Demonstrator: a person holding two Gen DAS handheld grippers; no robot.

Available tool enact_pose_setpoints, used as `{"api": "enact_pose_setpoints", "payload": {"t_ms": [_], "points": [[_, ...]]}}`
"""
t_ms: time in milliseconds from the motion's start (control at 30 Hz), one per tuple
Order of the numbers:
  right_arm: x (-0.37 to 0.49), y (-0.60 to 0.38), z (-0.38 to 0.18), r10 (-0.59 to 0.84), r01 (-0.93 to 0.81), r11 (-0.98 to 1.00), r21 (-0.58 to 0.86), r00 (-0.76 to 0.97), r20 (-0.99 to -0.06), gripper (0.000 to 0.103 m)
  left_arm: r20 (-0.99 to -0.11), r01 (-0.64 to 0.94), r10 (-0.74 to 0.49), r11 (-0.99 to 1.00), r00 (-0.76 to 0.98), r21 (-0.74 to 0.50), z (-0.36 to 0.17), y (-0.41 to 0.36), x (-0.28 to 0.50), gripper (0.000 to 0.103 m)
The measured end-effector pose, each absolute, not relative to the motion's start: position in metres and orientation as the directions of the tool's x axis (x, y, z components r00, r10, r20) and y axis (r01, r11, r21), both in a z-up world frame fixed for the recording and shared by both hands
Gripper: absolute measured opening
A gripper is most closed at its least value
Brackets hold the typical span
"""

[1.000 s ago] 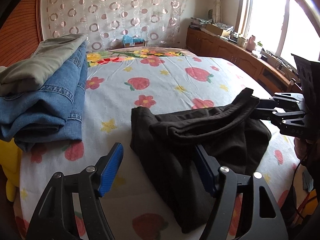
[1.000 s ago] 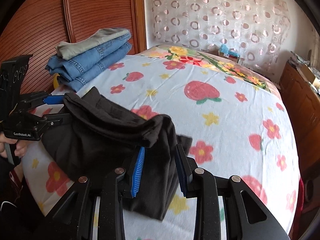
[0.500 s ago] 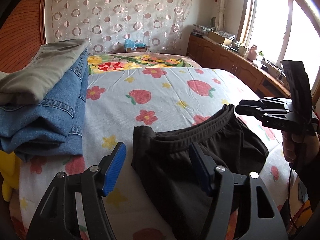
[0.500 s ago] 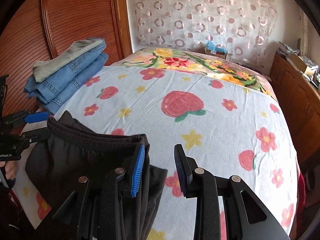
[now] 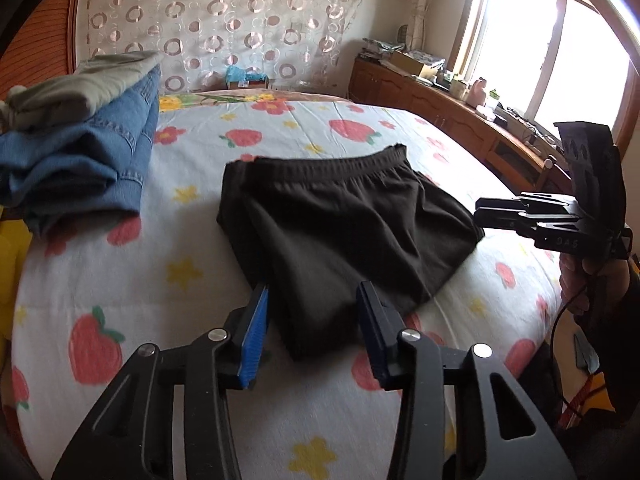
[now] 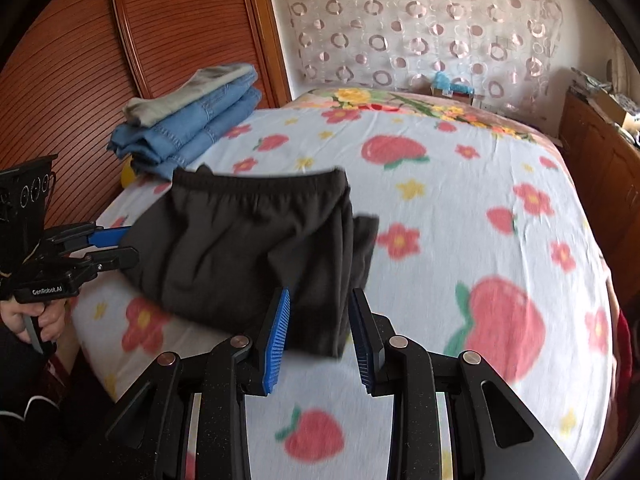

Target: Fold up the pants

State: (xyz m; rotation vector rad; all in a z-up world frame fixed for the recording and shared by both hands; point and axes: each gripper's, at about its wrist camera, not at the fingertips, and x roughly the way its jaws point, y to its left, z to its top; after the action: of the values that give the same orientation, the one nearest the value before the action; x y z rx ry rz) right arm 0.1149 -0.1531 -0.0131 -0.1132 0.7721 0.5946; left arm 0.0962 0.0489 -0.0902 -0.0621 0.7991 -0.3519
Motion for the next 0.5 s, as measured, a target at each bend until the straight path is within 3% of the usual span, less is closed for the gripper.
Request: {"api": "enact_pose_setpoints", "payload": {"t_ms": [300, 433, 500], "points": [[0.116, -0.158, -0.017, 0.480, -0.528, 0.832, 0.171, 0.530, -0.699, 0.031, -0.704, 0.278, -0.321, 0.944, 0.634, -0.180, -0.097, 0.044, 0.099, 0.037], [0.116, -0.149, -0.023, 0.477, -0.549, 0.821, 0.157, 0.509, -0.716, 0.011, -0.715, 0.269, -0.307, 0.948, 0.628, -0.171, -0.101, 0.043, 0.101, 0.029], [0.112, -0.145, -0.021, 0.457, -0.563, 0.819, 0.110, 0.526, -0.717, 0.008, -0.717, 0.265, -0.299, 0.950, 0.629, -0.163, -0.102, 0.042, 0.102, 0.029]]}}
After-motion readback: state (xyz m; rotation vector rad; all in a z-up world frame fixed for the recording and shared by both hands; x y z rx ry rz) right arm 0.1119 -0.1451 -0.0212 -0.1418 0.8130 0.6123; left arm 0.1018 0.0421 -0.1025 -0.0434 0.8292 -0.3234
